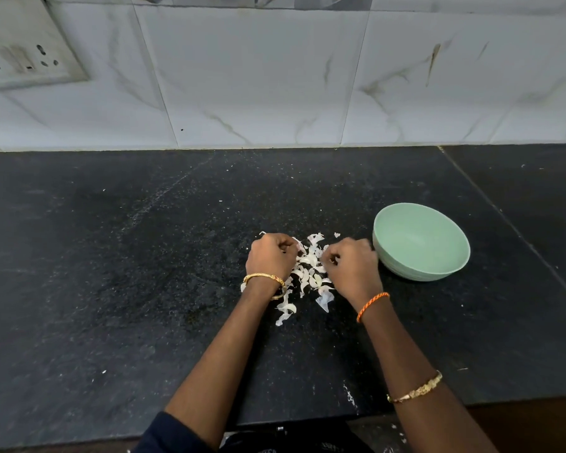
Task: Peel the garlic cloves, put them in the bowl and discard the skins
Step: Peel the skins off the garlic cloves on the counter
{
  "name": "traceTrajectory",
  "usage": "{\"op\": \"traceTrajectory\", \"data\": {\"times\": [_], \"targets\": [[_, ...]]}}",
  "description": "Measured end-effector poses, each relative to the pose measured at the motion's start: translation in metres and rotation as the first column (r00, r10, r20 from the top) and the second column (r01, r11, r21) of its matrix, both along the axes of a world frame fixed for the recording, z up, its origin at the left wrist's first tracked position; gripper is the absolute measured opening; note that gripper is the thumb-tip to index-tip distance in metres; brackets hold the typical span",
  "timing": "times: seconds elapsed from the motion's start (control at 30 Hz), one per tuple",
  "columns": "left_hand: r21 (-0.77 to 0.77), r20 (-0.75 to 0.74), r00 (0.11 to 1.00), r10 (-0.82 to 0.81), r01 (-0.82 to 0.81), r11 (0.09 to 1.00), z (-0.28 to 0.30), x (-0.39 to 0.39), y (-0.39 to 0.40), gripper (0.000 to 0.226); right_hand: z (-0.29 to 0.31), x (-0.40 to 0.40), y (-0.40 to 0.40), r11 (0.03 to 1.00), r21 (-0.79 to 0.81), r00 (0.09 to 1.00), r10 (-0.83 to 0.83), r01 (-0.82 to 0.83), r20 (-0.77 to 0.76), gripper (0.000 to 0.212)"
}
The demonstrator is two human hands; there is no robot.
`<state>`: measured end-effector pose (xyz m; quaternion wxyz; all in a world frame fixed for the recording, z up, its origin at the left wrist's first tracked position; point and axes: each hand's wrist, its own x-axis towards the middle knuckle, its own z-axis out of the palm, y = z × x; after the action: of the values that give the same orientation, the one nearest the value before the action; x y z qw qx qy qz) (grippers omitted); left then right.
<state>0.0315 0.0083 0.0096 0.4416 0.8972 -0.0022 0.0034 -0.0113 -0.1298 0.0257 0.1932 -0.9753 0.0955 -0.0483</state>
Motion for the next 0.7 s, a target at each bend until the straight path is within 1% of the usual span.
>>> {"op": "traceTrajectory", "data": {"times": [0.03, 0.1, 0.2, 0.23, 0.27, 0.33, 0.4, 0.47, 0.5, 0.63, 0.67, 0.7], "targets": [[-0.005, -0.002, 1.000, 0.011, -0.011, 1.000, -0.001, 0.002, 0.001, 0.011, -0.002, 0.000, 0.002, 1.000, 0.001, 0.998, 0.026, -0.026, -0.049, 0.015], [-0.023, -0.008, 1.000, 0.007, -0.007, 1.000, -0.001, 0.007, 0.004, 0.011, -0.004, 0.002, 0.004, 0.996, 0.083, 0.995, 0.024, -0.016, -0.101, 0.013], [-0.058, -0.019, 0.999, -0.035, 0.034, 0.998, 0.002, 0.015, 0.007, 0.010, -0.005, 0.009, 0.004, 0.993, 0.122, 0.991, 0.024, -0.007, -0.133, 0.010], [-0.078, -0.032, 0.998, -0.054, 0.052, 0.996, 0.005, 0.016, 0.007, 0.010, -0.005, 0.012, 0.003, 0.987, 0.159, 0.991, 0.015, 0.006, -0.135, 0.007], [-0.118, -0.061, 0.995, -0.079, 0.071, 0.991, 0.008, 0.018, 0.008, 0.011, -0.003, 0.014, 0.002, 0.972, 0.232, 0.992, 0.003, 0.026, -0.127, 0.006], [-0.260, -0.173, 0.974, -0.145, 0.097, 0.961, 0.013, 0.018, 0.008, 0.016, 0.000, 0.021, 0.001, 0.901, 0.427, 0.995, -0.034, 0.070, -0.092, 0.007], [-0.419, -0.281, 0.935, -0.215, 0.081, 0.904, 0.016, 0.016, 0.006, 0.019, 0.006, 0.027, 0.002, 0.794, 0.601, 0.996, -0.063, 0.092, -0.069, 0.003], [-0.487, -0.332, 0.910, -0.247, 0.059, 0.871, 0.017, 0.015, 0.003, 0.021, 0.011, 0.031, 0.003, 0.661, 0.745, 0.996, -0.054, 0.091, -0.074, 0.005], [-0.511, -0.340, 0.908, -0.246, 0.041, 0.858, 0.017, 0.016, 0.002, 0.020, 0.013, 0.033, 0.004, 0.607, 0.790, 0.996, -0.036, 0.084, -0.078, 0.006], [-0.606, -0.361, 0.917, -0.171, -0.092, 0.790, 0.016, 0.018, 0.003, 0.012, 0.022, 0.034, 0.001, 0.493, 0.869, 0.993, 0.072, 0.047, -0.094, 0.012], [-0.603, -0.364, 0.919, -0.155, -0.105, 0.790, 0.016, 0.018, 0.003, 0.011, 0.024, 0.034, 0.000, 0.472, 0.880, 0.990, 0.093, 0.050, -0.106, 0.012], [-0.592, -0.362, 0.921, -0.146, -0.106, 0.799, 0.015, 0.019, 0.004, 0.009, 0.025, 0.033, -0.001, 0.471, 0.881, 0.988, 0.105, 0.051, -0.114, 0.011]]}}
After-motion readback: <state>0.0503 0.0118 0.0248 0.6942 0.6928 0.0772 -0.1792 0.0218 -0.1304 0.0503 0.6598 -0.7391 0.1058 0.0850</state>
